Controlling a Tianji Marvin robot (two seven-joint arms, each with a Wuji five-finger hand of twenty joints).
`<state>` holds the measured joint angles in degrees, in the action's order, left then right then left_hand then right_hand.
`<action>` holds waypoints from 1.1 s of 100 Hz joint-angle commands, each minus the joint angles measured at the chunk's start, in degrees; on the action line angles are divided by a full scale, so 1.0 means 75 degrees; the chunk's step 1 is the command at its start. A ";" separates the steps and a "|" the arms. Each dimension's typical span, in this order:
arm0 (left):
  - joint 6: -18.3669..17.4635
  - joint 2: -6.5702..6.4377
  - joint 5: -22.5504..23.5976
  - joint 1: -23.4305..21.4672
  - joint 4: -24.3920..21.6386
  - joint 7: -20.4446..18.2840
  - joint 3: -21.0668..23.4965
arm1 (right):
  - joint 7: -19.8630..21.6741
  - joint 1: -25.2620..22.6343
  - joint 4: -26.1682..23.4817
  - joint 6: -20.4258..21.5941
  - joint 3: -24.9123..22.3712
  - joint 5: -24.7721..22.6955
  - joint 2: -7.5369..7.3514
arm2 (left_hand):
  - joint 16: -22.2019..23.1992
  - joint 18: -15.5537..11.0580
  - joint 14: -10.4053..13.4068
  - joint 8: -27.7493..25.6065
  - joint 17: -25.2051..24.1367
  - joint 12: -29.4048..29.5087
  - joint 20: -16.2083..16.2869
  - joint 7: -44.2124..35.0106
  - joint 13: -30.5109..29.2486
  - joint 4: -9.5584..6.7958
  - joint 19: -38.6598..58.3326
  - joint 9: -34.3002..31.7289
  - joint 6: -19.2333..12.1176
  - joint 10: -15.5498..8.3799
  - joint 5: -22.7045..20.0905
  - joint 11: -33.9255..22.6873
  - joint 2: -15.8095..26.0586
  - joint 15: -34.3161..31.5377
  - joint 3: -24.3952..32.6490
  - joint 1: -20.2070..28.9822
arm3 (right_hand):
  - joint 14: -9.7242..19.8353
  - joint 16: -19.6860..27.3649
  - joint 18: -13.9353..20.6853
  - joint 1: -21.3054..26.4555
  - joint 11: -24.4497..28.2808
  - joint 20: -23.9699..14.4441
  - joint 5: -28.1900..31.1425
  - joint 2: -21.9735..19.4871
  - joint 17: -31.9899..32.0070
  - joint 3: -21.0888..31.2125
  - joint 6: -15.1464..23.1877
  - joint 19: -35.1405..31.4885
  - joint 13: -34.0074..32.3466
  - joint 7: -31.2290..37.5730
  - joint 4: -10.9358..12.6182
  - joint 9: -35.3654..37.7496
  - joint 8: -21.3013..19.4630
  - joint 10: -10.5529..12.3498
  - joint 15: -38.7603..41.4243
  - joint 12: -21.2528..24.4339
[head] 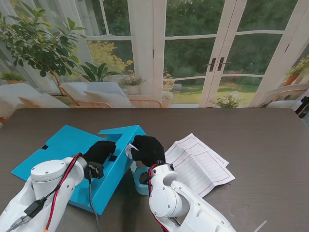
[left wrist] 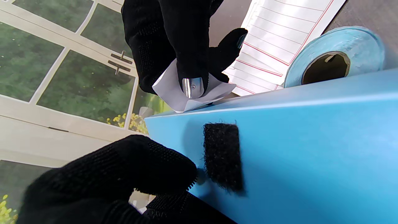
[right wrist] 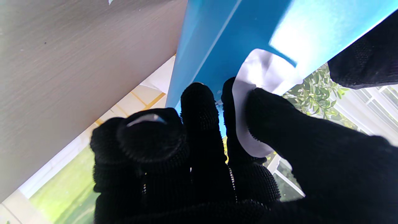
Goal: Peel a label from the label roll, stick it on the side of the file box and file the documents
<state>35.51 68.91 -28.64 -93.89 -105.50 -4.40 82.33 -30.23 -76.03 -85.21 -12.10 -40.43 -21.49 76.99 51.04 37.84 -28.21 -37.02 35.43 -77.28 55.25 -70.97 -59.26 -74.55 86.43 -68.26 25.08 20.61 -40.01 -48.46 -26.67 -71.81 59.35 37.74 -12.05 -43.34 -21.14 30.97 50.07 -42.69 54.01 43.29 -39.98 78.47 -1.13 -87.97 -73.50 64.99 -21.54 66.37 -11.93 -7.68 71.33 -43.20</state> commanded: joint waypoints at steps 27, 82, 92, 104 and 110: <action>-0.0121 -0.0013 -0.0041 -0.0032 -0.0086 -0.0306 0.0017 | 0.0002 -0.0062 0.0015 -0.0093 0.0127 -0.0144 0.0090 | 0.0130 0.0033 -0.0225 -0.0111 -0.0059 -0.0067 -0.0107 -0.0231 -0.0178 -0.0110 -0.0077 -0.0088 0.0252 -0.0346 -0.0024 -0.0104 0.0128 -0.0629 0.0180 -0.0087 | -0.0046 0.0089 0.0299 -0.0285 0.0177 -0.0069 -0.0146 0.0317 -0.0780 0.0197 0.0169 -0.0377 -0.0153 -0.0145 0.0143 -0.0205 0.0540 0.0076 0.0091 0.0067; -0.0238 -0.0090 -0.0031 -0.0064 -0.0057 -0.0601 0.0061 | -0.0109 -0.0029 0.0126 -0.0184 0.0211 -0.0440 0.0087 | 0.0126 0.0028 -0.0203 -0.0129 -0.0041 -0.0068 -0.0100 -0.0239 -0.0193 -0.0112 -0.0064 -0.0096 0.0244 -0.0349 -0.0030 -0.0107 0.0141 -0.0637 0.0201 -0.0099 | 0.0063 0.0149 0.0401 -0.0546 0.0283 0.0011 -0.0620 0.0438 -0.0789 0.0080 -0.0032 -0.0396 -0.0160 0.0076 0.0207 -0.0409 0.0679 0.0142 0.0049 0.0112; -0.0242 -0.0096 -0.0014 -0.0068 -0.0063 -0.0620 0.0065 | -0.0155 -0.0017 0.0155 -0.0204 0.0214 -0.0476 0.0096 | 0.0125 0.0021 -0.0192 -0.0124 -0.0034 -0.0069 -0.0100 -0.0230 -0.0203 -0.0109 -0.0058 -0.0095 0.0252 -0.0351 -0.0034 -0.0108 0.0133 -0.0642 0.0195 -0.0096 | 0.0112 0.0181 0.0449 -0.0576 0.0309 0.0018 -0.0820 0.0387 -0.0744 0.0030 -0.0084 -0.0410 -0.0163 0.0102 0.0215 -0.0493 0.0704 0.0162 0.0004 0.0127; -0.0241 -0.0102 -0.0015 -0.0065 -0.0064 -0.0642 0.0066 | -0.0170 -0.0006 0.0176 -0.0222 0.0207 -0.0494 0.0097 | 0.0123 0.0028 -0.0197 -0.0128 -0.0021 -0.0067 -0.0101 -0.0230 -0.0201 -0.0124 -0.0053 -0.0103 0.0256 -0.0349 -0.0038 -0.0108 0.0132 -0.0641 0.0211 -0.0088 | 0.0079 0.0222 0.0468 -0.0648 0.0322 0.0025 -0.0997 0.0310 -0.0675 -0.0001 -0.0167 -0.0412 -0.0150 0.0087 0.0231 -0.0647 0.0743 0.0146 -0.0069 0.0147; -0.0243 -0.0108 -0.0008 -0.0064 -0.0060 -0.0666 0.0066 | -0.0172 -0.0001 0.0183 -0.0234 0.0200 -0.0492 0.0098 | 0.0122 0.0032 -0.0195 -0.0133 -0.0022 -0.0068 -0.0102 -0.0233 -0.0204 -0.0119 -0.0054 -0.0101 0.0257 -0.0353 -0.0040 -0.0108 0.0130 -0.0642 0.0204 -0.0089 | 0.0031 0.0262 0.0486 -0.0710 0.0267 0.0019 -0.1122 0.0267 -0.0621 -0.0003 -0.0241 -0.0429 -0.0154 0.0023 0.0258 -0.0746 0.0761 0.0123 -0.0143 0.0226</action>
<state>34.01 67.96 -28.51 -94.43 -105.07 -7.64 82.89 -32.23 -75.92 -84.12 -13.63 -39.08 -25.13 77.33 51.05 37.84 -28.21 -37.23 35.43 -77.28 55.25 -70.73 -59.26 -74.55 86.43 -68.25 25.54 20.76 -39.18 -48.46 -26.67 -71.82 59.36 37.90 -11.46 -42.06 -19.71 27.23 51.47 -42.69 50.36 45.57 -39.98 78.50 -1.97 -87.97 -73.49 70.50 -20.95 62.47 -10.50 -7.68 71.26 -42.37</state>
